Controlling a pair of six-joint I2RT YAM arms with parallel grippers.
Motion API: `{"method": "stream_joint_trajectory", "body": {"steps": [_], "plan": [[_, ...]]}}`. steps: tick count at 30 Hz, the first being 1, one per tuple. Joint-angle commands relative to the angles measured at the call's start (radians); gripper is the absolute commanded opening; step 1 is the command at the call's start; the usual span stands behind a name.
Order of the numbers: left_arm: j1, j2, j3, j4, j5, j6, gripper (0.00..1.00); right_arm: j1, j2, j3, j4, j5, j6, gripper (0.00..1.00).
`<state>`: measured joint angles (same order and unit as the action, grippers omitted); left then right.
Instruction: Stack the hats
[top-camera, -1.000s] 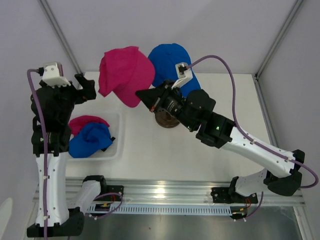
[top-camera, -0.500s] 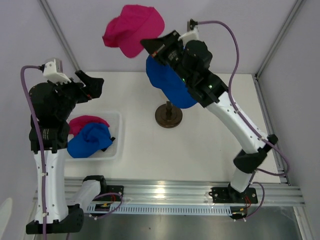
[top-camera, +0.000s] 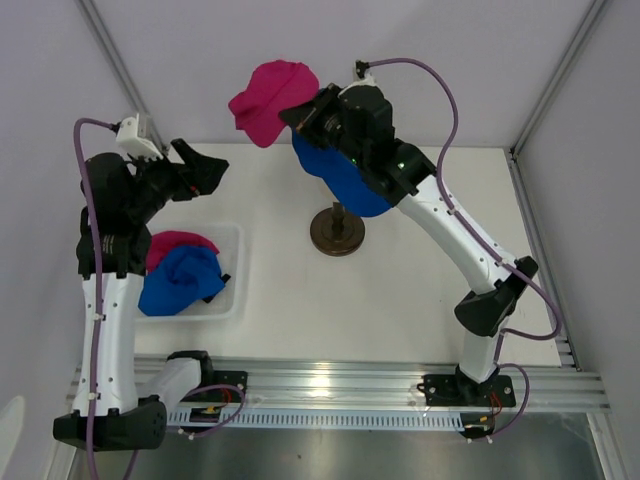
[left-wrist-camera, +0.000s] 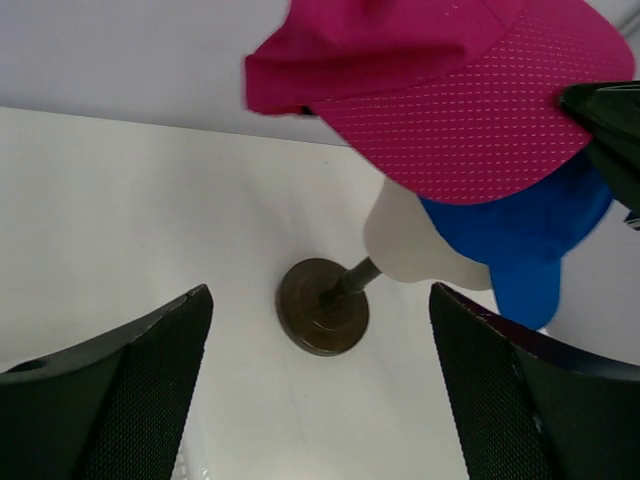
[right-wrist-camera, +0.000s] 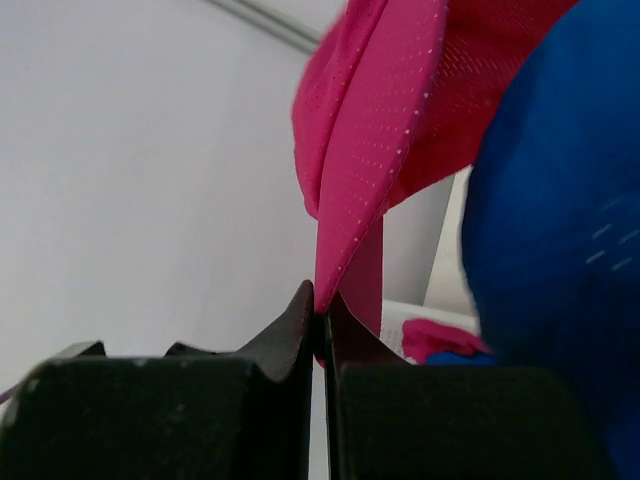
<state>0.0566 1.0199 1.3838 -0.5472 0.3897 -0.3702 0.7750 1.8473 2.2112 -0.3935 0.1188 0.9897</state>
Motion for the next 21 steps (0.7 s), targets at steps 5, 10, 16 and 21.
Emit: {"method": "stream_joint_trajectory", "body": {"steps": [5,10,16,21], "plan": [[-0.049,-0.104,-0.233,0.358,0.134,-0.266,0.90,0.058,-0.152,-0.174,0.284,0.056,0.162,0.00],[-0.081,-0.181,-0.354,0.428,-0.006,-0.421,0.87,0.095,-0.155,-0.223,0.419,0.125,0.204,0.00],[-0.142,-0.222,-0.404,0.475,-0.220,-0.443,0.86,0.130,-0.120,-0.191,0.420,0.151,0.216,0.00],[-0.236,-0.218,-0.475,0.671,-0.475,-0.472,0.83,0.159,-0.122,-0.241,0.439,0.153,0.260,0.00]]}}
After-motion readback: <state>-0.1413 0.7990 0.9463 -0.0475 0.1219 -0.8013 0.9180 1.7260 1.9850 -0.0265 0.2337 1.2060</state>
